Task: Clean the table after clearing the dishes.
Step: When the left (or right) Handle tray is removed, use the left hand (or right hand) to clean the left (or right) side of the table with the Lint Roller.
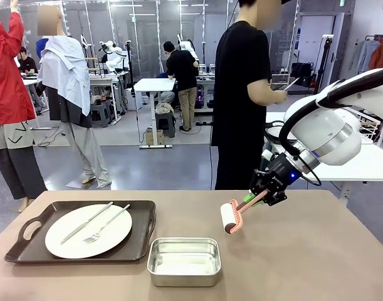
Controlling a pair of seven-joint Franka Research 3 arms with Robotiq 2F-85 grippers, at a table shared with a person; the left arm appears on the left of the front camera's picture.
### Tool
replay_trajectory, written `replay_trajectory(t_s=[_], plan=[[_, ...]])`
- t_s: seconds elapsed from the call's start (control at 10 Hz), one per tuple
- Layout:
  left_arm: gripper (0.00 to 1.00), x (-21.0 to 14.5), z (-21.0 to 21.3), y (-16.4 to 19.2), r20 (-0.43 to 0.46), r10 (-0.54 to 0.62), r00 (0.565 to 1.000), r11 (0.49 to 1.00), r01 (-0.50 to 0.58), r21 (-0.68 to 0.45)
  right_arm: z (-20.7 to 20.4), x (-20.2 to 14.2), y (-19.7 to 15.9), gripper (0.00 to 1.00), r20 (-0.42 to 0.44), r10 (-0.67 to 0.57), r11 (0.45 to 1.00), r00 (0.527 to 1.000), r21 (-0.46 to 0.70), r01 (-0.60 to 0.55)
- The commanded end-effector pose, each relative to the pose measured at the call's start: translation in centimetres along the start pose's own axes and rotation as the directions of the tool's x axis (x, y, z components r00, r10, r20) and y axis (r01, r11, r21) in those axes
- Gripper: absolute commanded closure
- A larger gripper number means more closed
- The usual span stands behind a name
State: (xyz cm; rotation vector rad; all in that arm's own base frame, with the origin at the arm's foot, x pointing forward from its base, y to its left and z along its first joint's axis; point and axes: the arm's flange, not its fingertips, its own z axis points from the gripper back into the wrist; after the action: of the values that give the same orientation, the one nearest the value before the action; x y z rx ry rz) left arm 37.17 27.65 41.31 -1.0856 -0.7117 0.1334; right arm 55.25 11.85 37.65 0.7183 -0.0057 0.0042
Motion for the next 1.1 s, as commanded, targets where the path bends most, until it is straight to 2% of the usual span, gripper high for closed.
replay_trajectory(t_s=[0.0,0.3,0.7,1.0], plan=[[0.0,0.2,0.4,0.0,0.0,-0.003,1.0,1.0,0.003,-0.001,-1.0,0.0,-0.2,0.78,0.018,0.021,0.999,1.0,0.04,-0.022],[0.0,0.2,0.4,0.0,0.0,-0.003,1.0,1.0,0.003,-0.001,-2.5,0.7,-0.3,0.78,0.047,0.012,0.998,0.999,0.056,-0.015],[0.0,0.2,0.4,0.0,0.0,-0.003,1.0,1.0,0.003,-0.001,-4.4,0.8,-1.9,0.78,0.021,-0.028,0.999,0.999,0.024,0.028],[0.0,0.2,0.4,0.0,0.0,-0.003,1.0,1.0,0.003,-0.001,-2.9,-0.2,-5.1,0.78,0.05,-0.084,0.991,0.995,-0.098,0.089]])
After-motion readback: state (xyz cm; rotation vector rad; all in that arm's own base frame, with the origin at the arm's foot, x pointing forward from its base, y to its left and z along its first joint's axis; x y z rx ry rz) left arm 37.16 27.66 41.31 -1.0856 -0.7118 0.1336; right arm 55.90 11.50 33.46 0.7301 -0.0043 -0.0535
